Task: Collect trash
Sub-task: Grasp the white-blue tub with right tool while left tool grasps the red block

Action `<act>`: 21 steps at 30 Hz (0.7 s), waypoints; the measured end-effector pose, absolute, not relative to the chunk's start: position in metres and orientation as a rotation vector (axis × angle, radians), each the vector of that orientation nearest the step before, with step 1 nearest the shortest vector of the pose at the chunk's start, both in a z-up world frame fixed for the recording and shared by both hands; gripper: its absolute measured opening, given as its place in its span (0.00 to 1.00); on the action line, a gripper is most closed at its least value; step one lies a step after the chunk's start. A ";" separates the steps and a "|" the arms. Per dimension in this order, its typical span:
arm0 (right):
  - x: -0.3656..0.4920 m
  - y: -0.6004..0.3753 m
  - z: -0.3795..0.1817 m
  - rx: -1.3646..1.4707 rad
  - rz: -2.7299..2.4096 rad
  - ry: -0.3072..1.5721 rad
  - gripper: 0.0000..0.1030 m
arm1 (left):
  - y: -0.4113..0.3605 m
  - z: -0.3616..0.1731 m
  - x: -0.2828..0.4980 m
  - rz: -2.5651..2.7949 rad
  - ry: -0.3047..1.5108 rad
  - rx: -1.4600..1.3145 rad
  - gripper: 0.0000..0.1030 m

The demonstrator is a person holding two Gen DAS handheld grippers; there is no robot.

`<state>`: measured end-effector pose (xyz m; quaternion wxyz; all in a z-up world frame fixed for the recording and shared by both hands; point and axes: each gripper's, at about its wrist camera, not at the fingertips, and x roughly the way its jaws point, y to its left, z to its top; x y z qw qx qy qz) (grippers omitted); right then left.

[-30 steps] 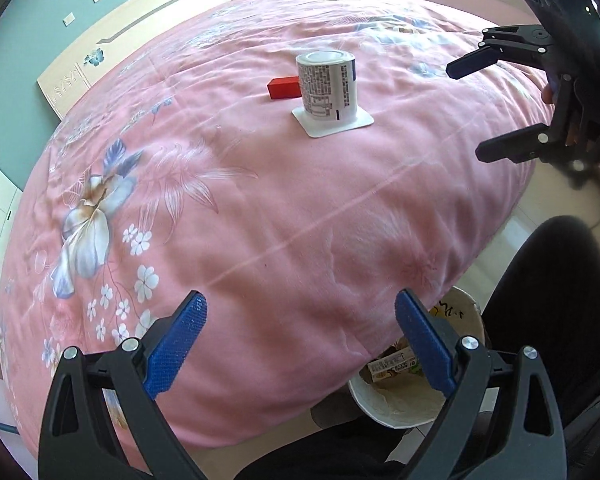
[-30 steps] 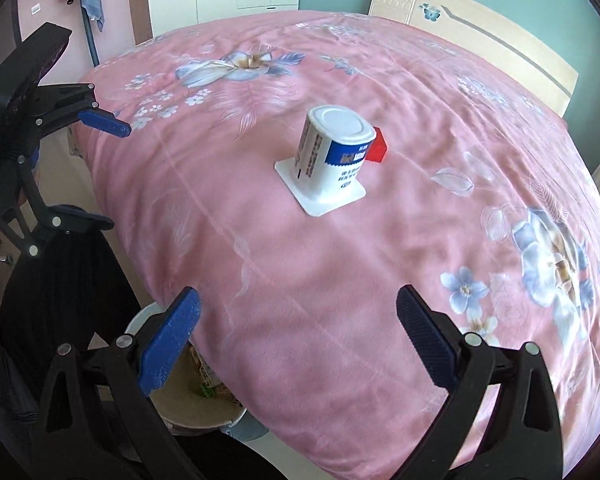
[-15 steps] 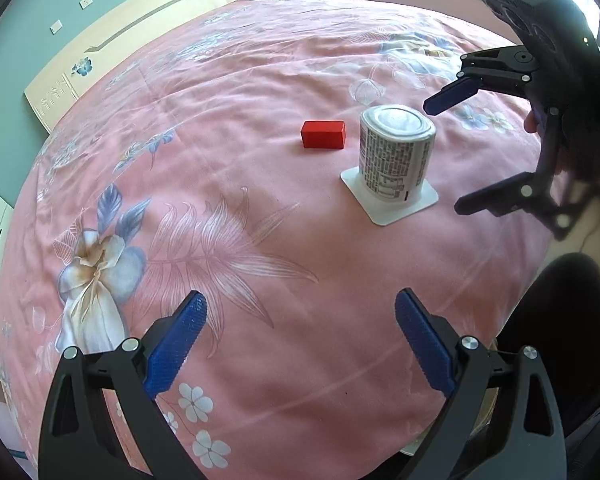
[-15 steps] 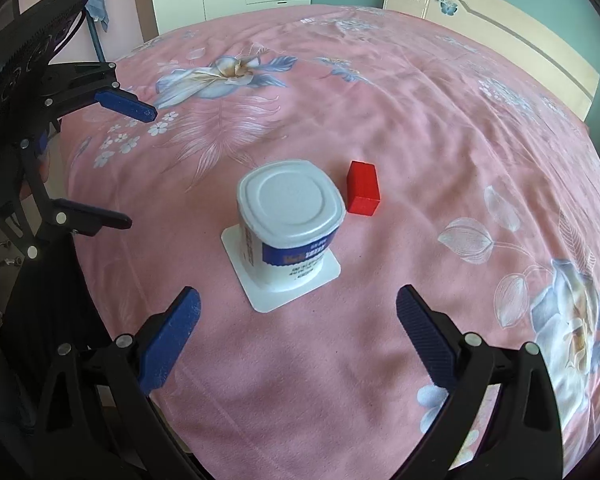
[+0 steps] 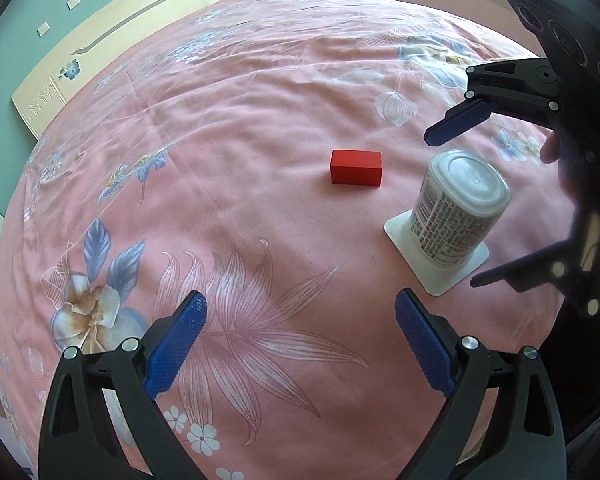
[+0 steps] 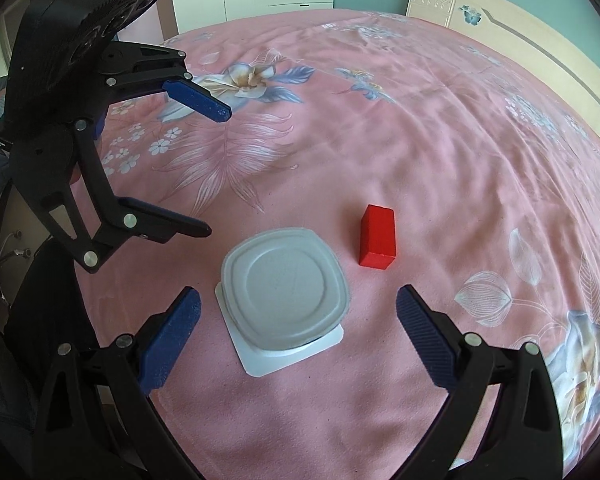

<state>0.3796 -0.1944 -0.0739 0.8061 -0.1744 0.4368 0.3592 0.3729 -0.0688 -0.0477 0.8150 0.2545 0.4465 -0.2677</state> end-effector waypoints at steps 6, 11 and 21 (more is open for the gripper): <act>0.384 -0.189 -0.081 -0.417 0.788 0.947 0.59 | -0.075 -0.050 0.382 -0.585 0.952 0.545 0.94; 0.389 -0.190 -0.084 -0.420 0.801 0.955 0.48 | -0.083 -0.050 0.389 -0.593 0.949 0.545 0.94; 0.397 -0.204 -0.087 -0.457 0.765 0.969 0.48 | -0.109 -0.059 0.403 -0.619 0.957 0.544 0.94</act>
